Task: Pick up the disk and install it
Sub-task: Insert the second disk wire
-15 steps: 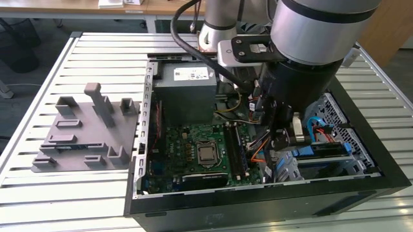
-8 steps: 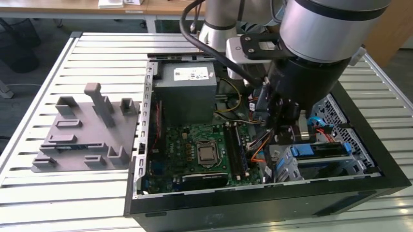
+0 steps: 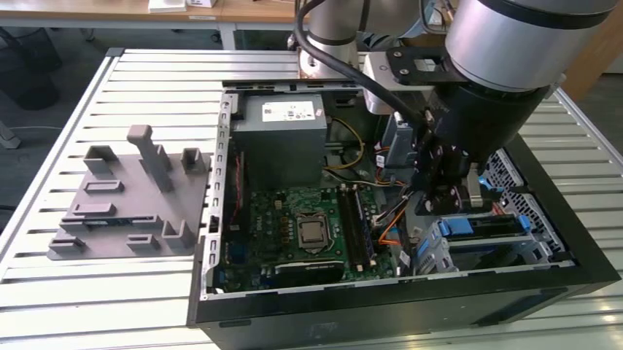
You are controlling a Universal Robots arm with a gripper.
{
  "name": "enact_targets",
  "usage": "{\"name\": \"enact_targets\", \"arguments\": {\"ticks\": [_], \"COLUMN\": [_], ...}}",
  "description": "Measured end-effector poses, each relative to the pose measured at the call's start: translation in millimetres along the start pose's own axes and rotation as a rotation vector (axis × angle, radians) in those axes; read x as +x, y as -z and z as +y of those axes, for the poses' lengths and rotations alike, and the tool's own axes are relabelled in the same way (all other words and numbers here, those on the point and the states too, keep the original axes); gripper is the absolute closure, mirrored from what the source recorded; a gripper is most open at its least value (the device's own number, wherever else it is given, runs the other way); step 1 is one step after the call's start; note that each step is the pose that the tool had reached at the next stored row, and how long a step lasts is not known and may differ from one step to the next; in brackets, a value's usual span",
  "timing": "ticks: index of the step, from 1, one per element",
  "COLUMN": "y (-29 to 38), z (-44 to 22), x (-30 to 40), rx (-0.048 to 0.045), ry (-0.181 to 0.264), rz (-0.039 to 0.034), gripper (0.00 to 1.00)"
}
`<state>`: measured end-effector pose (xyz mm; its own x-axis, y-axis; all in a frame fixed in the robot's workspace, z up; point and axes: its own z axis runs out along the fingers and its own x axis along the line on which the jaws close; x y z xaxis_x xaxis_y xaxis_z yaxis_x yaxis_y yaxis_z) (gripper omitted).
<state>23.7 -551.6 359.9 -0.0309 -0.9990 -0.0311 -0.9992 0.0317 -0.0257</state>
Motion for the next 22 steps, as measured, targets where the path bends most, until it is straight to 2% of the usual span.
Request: {"name": "enact_targets", "arguments": {"ticks": [5, 9, 11, 13, 22], "y": [0.5, 8.3, 9.5, 9.4, 8.6], "z": [0.0, -0.7, -2.1, -6.6, -35.5], "x": [-0.1, -0.6, -1.4, -2.2, -5.4], "rx": [-0.0001, -0.0001, -0.0001, -0.0001, -0.0004], "ry": [0.000, 0.000, -0.001, -0.001, -0.001], "rz": [0.0003, 0.0003, 0.0000, 0.0000, 0.0003], "gripper": [0.61, 0.61, 0.61, 0.61, 0.61]}}
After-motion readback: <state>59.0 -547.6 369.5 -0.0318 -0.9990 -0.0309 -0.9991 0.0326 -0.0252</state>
